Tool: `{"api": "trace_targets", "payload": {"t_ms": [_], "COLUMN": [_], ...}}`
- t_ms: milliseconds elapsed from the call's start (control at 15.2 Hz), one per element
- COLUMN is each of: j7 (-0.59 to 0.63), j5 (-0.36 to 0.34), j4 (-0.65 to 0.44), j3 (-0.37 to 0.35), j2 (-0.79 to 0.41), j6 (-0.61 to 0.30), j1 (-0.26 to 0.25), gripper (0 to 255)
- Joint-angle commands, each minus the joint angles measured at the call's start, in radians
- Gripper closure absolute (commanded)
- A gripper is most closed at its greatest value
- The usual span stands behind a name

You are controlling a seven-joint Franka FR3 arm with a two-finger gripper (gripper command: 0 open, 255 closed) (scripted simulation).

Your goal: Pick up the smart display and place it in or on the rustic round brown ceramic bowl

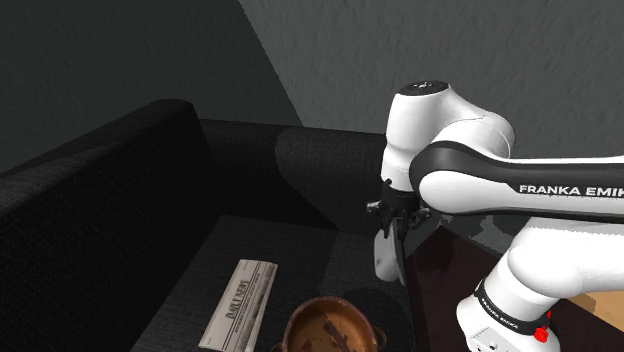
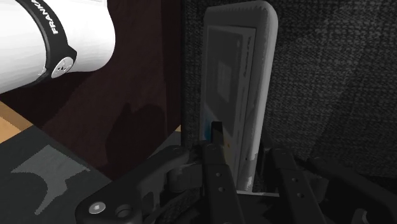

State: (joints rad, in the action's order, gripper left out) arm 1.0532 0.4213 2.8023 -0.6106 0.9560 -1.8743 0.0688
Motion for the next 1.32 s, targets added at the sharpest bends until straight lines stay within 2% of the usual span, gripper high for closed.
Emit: {"api": "trace_targets", "payload": {"t_ms": [0, 924, 1254], "j7": [0.0, -0.004, 0.119], "j5": [-0.013, -0.085, -0.011], "j4": [-0.023, -0.179, -0.283], "j3": [0.015, 0.094, -0.021], "j2": [0.012, 0.031, -0.022], "j6": [0.034, 0.208, 0.233], "j1": [0.003, 0.03, 0.01], "gripper": [255, 255, 255]}}
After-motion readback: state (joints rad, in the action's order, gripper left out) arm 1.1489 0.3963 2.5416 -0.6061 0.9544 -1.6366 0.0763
